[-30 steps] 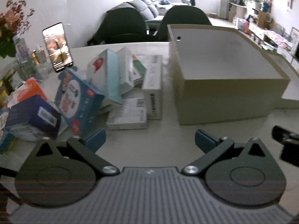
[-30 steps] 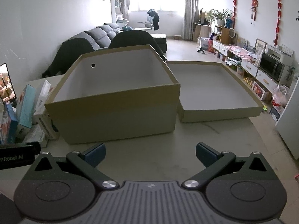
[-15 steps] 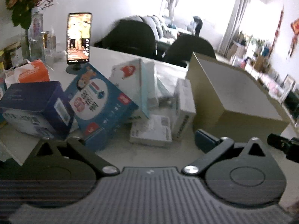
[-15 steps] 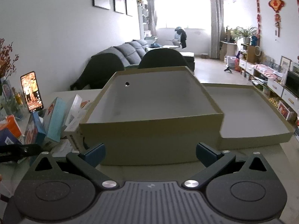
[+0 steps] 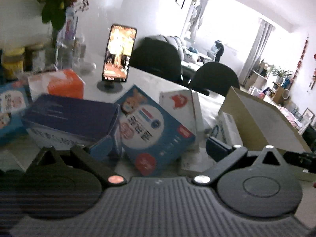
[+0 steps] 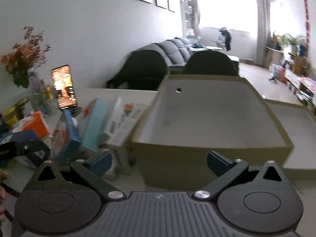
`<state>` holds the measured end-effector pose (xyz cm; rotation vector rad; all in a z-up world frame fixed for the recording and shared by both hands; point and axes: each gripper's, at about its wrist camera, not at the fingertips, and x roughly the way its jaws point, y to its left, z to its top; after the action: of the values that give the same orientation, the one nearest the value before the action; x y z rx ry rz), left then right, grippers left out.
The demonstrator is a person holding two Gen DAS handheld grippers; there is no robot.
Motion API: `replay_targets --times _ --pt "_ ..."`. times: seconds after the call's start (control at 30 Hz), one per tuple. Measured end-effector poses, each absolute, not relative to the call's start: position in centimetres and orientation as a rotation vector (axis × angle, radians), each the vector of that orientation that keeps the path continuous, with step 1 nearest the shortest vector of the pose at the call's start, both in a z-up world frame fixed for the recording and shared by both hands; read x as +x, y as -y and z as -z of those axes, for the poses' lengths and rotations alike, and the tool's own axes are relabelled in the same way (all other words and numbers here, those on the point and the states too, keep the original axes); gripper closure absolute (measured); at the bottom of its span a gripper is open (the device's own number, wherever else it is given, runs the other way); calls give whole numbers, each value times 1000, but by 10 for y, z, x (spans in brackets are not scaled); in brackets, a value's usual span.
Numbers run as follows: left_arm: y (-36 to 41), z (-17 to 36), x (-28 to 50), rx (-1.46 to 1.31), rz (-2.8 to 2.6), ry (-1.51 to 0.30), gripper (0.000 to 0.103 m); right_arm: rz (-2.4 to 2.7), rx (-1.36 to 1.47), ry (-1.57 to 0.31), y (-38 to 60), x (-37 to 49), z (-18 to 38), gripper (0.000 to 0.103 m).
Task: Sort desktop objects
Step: 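Move the right tool toward the dark navy medicine box among the boxes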
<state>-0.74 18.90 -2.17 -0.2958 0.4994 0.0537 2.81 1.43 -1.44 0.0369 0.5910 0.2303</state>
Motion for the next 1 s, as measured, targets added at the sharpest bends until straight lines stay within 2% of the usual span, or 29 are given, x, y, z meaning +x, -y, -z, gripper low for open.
replay_targets --times 0.27,0.6,1.0 --pt "-208 10 -23 -300 -58 -480 0 -432 107 -553 -45 42 -3 0" --pt "-254 11 -40 -406 -180 -481 0 -632 41 -498 -94 48 -10 0" --pt "-313 26 -43 -534 -301 -428 0 -929 -91 -527 -157 61 12 0"
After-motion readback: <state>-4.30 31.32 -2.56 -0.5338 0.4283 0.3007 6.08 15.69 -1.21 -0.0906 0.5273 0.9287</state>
